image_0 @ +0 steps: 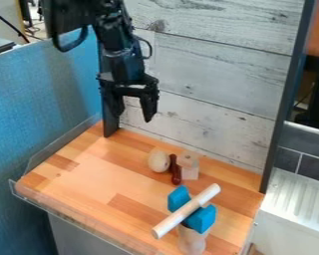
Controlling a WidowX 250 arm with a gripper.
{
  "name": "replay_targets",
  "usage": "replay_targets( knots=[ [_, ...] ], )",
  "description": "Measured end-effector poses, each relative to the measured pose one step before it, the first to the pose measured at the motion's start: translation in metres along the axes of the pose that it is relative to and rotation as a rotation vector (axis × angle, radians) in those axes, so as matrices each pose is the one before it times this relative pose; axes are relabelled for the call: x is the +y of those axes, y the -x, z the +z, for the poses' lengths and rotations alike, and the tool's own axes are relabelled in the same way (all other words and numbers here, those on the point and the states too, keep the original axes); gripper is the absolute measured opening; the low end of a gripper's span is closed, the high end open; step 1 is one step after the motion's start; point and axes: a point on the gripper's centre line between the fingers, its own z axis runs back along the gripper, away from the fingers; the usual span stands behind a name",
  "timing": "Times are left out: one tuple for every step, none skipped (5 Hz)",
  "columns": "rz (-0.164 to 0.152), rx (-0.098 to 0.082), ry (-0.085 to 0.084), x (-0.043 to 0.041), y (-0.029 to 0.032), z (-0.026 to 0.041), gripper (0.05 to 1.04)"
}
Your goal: Take the long cylinder out of the arch and placed it to the left
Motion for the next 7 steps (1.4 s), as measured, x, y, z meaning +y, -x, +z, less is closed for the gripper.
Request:
replay_targets(
  knots=[
    [-0.0814,-0.0092,0.0067,-0.00181,0.01937,0.00443,1.001],
    [-0.0888,0.0225,-0.0064,-0.0064,0.01811,0.00302,1.001],
    [-0.0867,0.0196,-0.0119,-0.01415,0.01733,-0.0011,1.001],
    [-0.0614,-0.0044,-0.0102,-0.01563,0.01606,-0.00509,1.001],
    [-0.0451,-0.0016,-0.0119,-0.02189,0.0079,-0.00973,1.001],
    [-0.0255,0.011,-0.0168,-0.01128,0.00227,-0.00875,1.001],
    [-0.0047,0.0039,-0.0163,-0.00351,-0.0021,-0.00151,1.001]
  ],
)
